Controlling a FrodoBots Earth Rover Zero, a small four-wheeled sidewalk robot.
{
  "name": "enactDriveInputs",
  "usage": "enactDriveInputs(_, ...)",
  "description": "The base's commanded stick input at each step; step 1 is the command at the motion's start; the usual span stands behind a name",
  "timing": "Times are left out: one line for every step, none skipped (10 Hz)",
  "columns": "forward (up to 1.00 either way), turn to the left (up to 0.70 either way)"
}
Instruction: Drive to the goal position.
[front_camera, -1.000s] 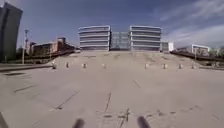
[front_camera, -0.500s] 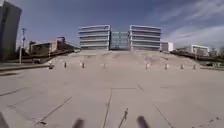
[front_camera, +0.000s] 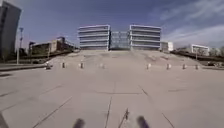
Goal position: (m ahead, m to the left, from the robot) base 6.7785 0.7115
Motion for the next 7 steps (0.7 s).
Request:
enactDriveInputs(0.7, 0.0)
enactDriveInputs(0.7, 0.0)
enactDriveInputs(0.7, 0.0)
enactDriveInputs(0.7, 0.0)
enactDriveInputs(0.7, 0.0)
enactDriveInputs(0.7, 0.0)
enactDriveInputs(0.7, 0.02)
